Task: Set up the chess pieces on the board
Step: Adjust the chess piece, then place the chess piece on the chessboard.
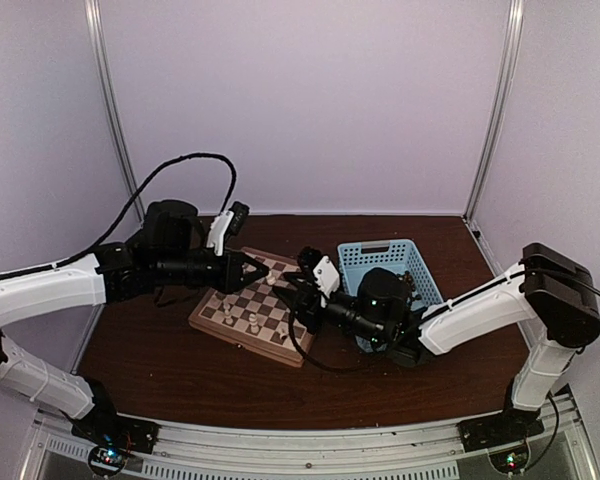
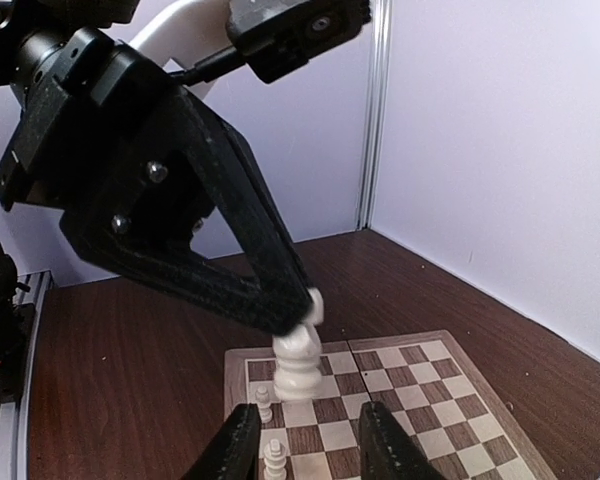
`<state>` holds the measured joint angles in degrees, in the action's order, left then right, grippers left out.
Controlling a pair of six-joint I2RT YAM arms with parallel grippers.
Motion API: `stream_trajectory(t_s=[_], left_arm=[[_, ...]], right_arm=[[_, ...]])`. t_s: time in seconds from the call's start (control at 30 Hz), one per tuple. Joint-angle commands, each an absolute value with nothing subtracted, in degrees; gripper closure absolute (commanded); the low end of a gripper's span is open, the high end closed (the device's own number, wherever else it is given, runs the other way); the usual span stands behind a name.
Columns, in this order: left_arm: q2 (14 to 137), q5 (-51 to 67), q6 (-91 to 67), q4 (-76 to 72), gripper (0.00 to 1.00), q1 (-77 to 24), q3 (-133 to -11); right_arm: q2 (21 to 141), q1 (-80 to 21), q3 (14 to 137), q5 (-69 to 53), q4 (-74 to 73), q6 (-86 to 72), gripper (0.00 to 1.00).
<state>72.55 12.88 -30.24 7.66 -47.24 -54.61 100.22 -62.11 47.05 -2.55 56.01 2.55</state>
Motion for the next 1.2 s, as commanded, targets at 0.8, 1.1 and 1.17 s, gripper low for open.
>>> stream_trajectory(t_s=[0.8,1.1,1.17], left_arm=[[60.54,-1.92,-29.04,9.95,1.0,-33.84,-32.08],[64.17,-2.41,-24.06,-2.56,1.0,-33.84,-27.06],[64.35,-2.35,-23.27,-6.06,1.0,-33.84,-25.48]], right_arm=[[86.39,-40.78,48.11,-4.67,22.23,-7.71,0.0],[82.82,-40.78,39.35,2.15,33.24,-7.2,0.0],[82.53,-40.78,39.02,2.83,33.37,-6.68,0.0]])
